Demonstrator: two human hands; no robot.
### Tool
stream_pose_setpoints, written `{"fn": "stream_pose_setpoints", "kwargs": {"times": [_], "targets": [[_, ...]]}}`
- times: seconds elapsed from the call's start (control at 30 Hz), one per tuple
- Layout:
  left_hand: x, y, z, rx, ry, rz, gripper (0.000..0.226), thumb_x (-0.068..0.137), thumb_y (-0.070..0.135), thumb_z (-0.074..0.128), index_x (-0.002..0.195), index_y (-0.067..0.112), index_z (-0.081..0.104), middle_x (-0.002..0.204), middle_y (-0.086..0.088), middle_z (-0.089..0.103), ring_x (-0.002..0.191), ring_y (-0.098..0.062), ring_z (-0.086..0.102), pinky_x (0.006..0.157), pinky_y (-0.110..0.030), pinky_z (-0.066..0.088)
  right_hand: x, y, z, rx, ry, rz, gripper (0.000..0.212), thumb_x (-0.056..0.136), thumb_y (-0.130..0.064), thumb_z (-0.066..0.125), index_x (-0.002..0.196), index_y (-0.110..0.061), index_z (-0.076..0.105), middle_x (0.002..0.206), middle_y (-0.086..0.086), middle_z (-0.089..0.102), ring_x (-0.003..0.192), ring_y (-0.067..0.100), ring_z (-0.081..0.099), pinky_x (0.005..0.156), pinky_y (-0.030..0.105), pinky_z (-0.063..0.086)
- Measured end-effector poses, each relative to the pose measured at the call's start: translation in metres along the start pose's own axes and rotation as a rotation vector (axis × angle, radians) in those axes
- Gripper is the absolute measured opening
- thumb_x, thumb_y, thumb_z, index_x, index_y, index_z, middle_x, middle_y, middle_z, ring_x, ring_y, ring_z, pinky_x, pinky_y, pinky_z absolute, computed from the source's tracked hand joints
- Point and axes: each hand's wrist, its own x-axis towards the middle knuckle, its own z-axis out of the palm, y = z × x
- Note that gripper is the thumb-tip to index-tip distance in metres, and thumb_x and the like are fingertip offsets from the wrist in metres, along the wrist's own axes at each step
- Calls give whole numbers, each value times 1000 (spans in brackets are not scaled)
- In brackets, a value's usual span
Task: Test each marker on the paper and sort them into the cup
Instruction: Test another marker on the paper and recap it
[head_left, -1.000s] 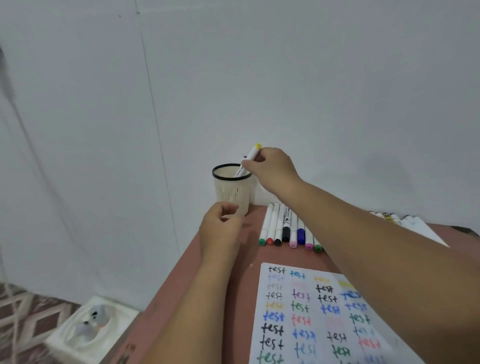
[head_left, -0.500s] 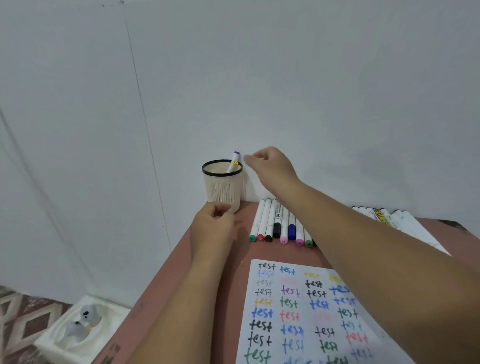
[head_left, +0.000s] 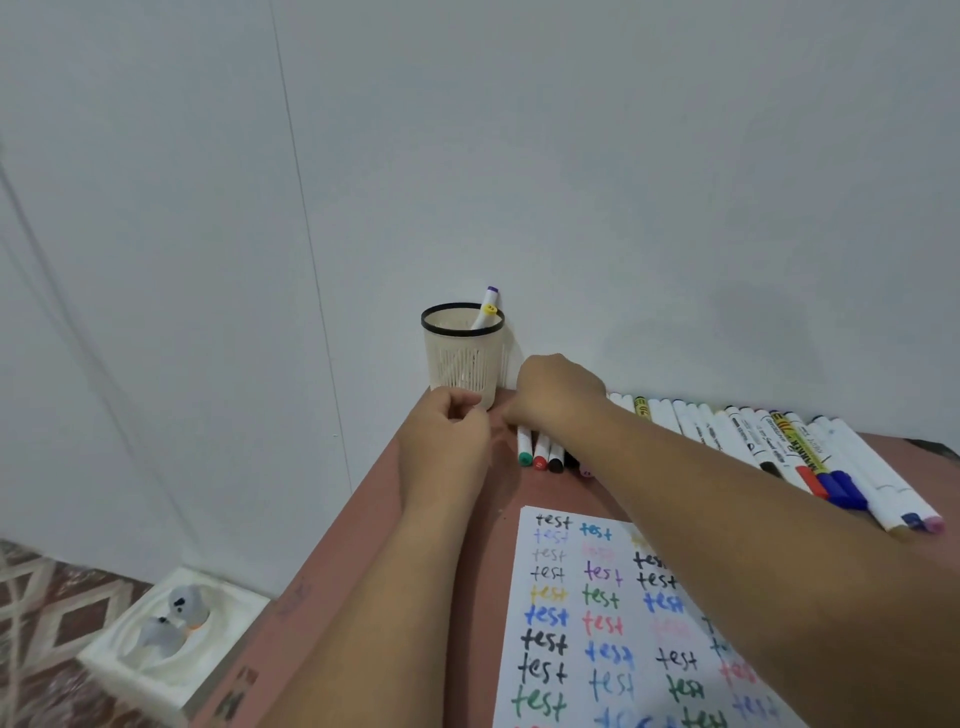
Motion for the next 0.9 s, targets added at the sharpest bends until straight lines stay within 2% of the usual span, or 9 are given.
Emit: {"fn": "stream_pose_setpoints", "kwargs": {"times": [0.1, 0.23, 0.33, 0.4, 0.47, 0.57, 0.63, 0.77, 0.9], "targets": [[3, -1, -1, -16, 13, -17, 12, 86, 23, 62, 90, 32, 69, 88, 17, 68, 84, 1, 61, 67, -22, 45, 2, -1, -3, 181, -5, 64, 21, 84, -35, 70, 80, -18, 57, 84, 0, 63, 69, 15, 57, 54, 26, 37], [-1, 2, 0, -20, -5, 24, 8, 90, 30, 61, 86, 31, 68, 89, 15, 68, 84, -3, 62, 66, -23, 44, -9, 14, -24, 672, 8, 165, 22, 84, -25, 69, 71, -11, 60, 64, 2, 60, 55, 16, 50, 51, 27, 37], [-12, 11, 2, -52, -94, 155, 17, 95, 37, 57, 85, 29, 69, 85, 13, 69, 80, -1, 61, 63, -19, 41, -34, 36, -42, 1101, -35, 212, 17, 89, -16, 72, 83, 0, 71, 62, 7, 69, 44, 12, 51, 42, 20, 46], [-20, 16, 5, -10, -208, 271, 15, 95, 43, 58, 94, 33, 69, 88, 14, 67, 82, 1, 60, 64, -14, 42, -57, 56, -53, 1320, -72, 209, 21, 92, -12, 74, 97, 8, 71, 73, 15, 75, 53, 14, 64, 53, 21, 59], [-27, 15, 10, 79, -306, 403, 22, 93, 48, 61, 110, 36, 66, 99, 17, 62, 91, 1, 58, 74, -17, 45, -81, 77, -60, 1458, -93, 188, 21, 94, -8, 72, 105, 10, 70, 84, 21, 77, 69, 20, 73, 67, 26, 65], [-38, 15, 21, 211, -361, 639, 44, 90, 56, 57, 124, 29, 64, 115, 18, 55, 109, -2, 51, 93, -22, 44, -120, 110, -63, 1556, -96, 165, 17, 94, -5, 71, 105, 8, 70, 99, 28, 76, 83, 26, 77, 74, 29, 65], [-49, 23, 29, 248, -462, 740, 45, 93, 55, 52, 126, 26, 64, 118, 15, 55, 112, -2, 50, 96, -22, 41, -148, 129, -61, 1596, -95, 162, 13, 95, -5, 70, 103, 5, 71, 101, 29, 76, 86, 27, 77, 74, 29, 65], [-74, 37, 41, 325, -699, 876, 27, 104, 34, 50, 126, 27, 63, 100, 13, 60, 94, -2, 52, 82, -17, 41, -190, 155, -51, 1576, -80, 137, 19, 94, -5, 69, 107, 8, 74, 102, 29, 76, 83, 27, 76, 73, 27, 64], [-87, 38, 45, 357, -816, 845, 20, 104, 34, 50, 117, 29, 65, 86, 16, 60, 81, -3, 54, 68, -19, 40, -213, 167, -39, 1545, 9, 146, 15, 91, -7, 73, 103, 2, 78, 99, 26, 78, 87, 30, 77, 73, 27, 63]]}}
